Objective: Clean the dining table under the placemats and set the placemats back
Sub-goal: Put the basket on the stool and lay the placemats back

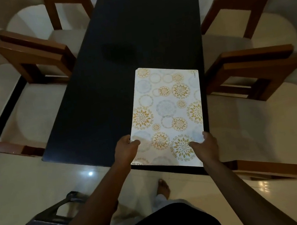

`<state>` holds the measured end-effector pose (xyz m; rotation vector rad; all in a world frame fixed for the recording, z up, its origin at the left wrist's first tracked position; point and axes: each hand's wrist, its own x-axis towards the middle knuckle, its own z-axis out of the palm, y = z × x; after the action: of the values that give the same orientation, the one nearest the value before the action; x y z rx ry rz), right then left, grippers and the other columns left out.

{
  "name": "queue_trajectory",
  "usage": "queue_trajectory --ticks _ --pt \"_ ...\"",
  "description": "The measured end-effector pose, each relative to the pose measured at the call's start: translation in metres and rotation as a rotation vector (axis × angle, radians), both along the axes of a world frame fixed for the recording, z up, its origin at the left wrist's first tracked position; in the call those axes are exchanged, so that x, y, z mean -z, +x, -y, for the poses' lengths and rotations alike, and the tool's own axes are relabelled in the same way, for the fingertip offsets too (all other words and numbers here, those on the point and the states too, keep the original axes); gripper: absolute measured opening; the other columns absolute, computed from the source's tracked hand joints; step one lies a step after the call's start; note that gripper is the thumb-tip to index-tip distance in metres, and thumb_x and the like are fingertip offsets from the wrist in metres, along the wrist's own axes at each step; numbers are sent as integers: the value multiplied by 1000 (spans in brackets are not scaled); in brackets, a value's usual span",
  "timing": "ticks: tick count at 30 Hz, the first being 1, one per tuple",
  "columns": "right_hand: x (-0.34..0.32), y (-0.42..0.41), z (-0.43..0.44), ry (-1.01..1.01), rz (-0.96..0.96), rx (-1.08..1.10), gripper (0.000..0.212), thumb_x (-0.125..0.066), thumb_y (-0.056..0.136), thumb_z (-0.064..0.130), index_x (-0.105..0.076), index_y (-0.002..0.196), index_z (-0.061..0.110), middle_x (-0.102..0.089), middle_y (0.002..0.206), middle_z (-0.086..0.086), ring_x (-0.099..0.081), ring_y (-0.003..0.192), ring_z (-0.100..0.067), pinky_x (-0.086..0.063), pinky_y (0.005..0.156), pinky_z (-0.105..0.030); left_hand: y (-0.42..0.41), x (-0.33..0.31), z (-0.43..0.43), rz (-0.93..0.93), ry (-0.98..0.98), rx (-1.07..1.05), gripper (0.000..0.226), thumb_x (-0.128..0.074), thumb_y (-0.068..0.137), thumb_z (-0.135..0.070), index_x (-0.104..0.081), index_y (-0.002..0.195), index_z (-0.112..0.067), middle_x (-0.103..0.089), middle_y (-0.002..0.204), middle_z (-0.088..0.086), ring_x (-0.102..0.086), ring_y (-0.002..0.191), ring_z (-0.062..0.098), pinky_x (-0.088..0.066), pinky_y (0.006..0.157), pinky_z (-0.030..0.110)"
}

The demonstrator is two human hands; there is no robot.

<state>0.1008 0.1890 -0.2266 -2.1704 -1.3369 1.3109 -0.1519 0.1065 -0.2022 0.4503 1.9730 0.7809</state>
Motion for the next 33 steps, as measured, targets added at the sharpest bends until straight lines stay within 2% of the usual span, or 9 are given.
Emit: queue_trajectory --ticks 3,6,10,13,17,22,26,31,33 --pt "0 10 -7 17 -31 42 81 -80 90 21 -37 159 14 -44 160 -10 -54 134 -33 -46 93 -38 1 -1 -8 2 -21 -46 12 -68 97 -12 -70 105 -20 -72 98 3 -72 98 29 -59 90 45" --pt "-2 19 -15 68 -59 82 74 -84 87 17 -47 152 11 -56 143 -11 -60 123 -32 -48 88 -37 -3 -2 -10 -20 -2 -77 44 -73 94 -8 -62 137 -7 -70 109 5 -71 101 25 -59 89 43" --pt "-9 23 -17 125 -139 32 34 -82 89 16 -71 121 9 -75 110 -6 -69 91 -22 -58 85 -43 -4 -9 -15 -10 74 -39 22 -75 92 -2 -72 108 -17 -76 99 7 -76 93 25 -64 88 50" --pt "-19 22 -16 233 -157 -8 13 -78 93 21 -77 105 15 -76 96 6 -72 88 -12 -59 81 -38 -7 -12 -19 2 133 -4 25 -73 93 0 -70 97 -25 -77 97 5 -77 90 22 -65 83 48" --pt "-33 17 -25 361 -185 4 27 -73 98 26 -76 121 13 -77 106 3 -69 95 -7 -50 73 -22 -25 -23 -31 -27 214 -37 26 -71 96 -1 -72 97 -27 -77 101 0 -77 88 16 -64 73 36" --pt "-45 -21 -63 386 -307 -3 28 -68 101 21 -73 126 12 -72 98 14 -71 91 -17 -59 88 -45 -72 -43 -62 -40 290 -153 28 -72 93 2 -75 95 -26 -78 99 5 -78 88 26 -65 81 48" --pt "-55 -71 -108 353 -453 -52 30 -64 103 15 -68 132 16 -71 108 15 -69 101 -15 -57 92 -44 -126 -56 -106 -15 350 -267 26 -70 93 5 -77 103 -18 -79 101 10 -78 90 30 -64 77 45" --pt "-61 -143 -173 220 -555 -20 11 -74 95 6 -77 99 17 -81 93 0 -77 92 -26 -60 90 -60 -207 -58 -176 -8 386 -317 26 -70 94 4 -76 101 -20 -78 103 11 -77 90 35 -65 80 50" --pt "-60 -175 -201 263 -516 -23 10 -77 92 8 -79 95 17 -82 91 -1 -78 89 -25 -61 88 -58 -244 -54 -210 11 395 -304 24 -70 94 4 -76 103 -18 -78 103 12 -77 90 36 -64 83 54"
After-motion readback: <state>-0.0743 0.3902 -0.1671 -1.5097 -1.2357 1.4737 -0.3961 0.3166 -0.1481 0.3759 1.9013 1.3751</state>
